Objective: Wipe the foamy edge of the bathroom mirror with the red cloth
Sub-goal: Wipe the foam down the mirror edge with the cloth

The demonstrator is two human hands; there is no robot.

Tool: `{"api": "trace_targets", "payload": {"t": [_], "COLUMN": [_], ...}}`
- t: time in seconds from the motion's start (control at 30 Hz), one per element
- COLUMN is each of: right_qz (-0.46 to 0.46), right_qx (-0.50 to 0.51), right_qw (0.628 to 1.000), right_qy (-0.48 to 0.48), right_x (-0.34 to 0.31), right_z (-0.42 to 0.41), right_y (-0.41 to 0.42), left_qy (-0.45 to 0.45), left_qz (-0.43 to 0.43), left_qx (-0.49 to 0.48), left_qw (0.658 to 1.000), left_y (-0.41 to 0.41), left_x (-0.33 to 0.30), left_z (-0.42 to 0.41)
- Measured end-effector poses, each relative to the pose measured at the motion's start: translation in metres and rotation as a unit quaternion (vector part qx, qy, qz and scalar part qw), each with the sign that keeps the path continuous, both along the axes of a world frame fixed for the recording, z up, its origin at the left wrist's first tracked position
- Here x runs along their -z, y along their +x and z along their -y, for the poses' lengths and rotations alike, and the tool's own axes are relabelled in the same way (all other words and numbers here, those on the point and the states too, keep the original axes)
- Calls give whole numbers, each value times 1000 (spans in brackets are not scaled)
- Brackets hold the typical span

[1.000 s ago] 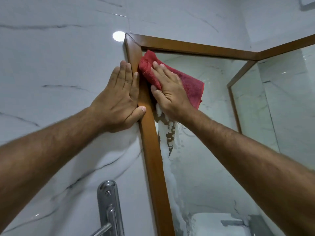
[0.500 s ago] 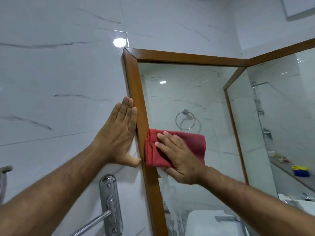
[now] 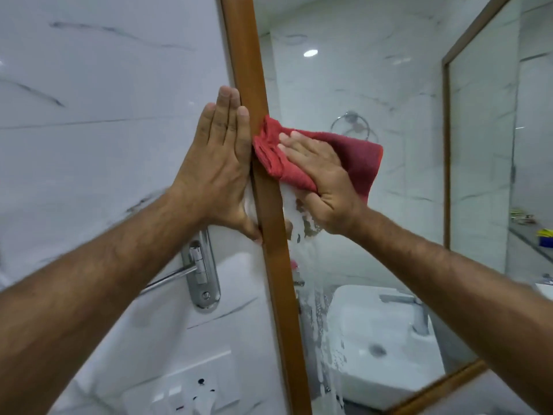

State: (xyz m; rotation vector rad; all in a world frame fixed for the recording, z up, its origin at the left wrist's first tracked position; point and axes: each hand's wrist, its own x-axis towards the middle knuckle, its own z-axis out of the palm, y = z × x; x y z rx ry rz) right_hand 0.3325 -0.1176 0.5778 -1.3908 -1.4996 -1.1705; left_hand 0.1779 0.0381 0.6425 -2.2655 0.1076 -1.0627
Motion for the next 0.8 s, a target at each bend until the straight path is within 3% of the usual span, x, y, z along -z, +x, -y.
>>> {"api": "trace_targets", "payload": {"t": [0.23, 0.4, 0.57, 0.8], "right_qz": [-21, 41, 134, 161], "right_qx": [3, 37, 122, 99], "right_qw": [991, 984, 977, 981], "right_qy": [-129, -167, -109, -47], "right_x": [119, 98, 76, 152], "right_z": [24, 31, 17, 1], "right_y": [-7, -3, 10, 29], "left_qy": [-52, -79, -105, -156], "left_qz": [-47, -61, -87, -110], "left_qx": [-120, -145, -139, -107], "left_qw": [990, 984, 981, 976], "left_y": [-11, -16, -16, -6], "left_x": [43, 69, 101, 192], "left_z": [21, 31, 32, 23]}}
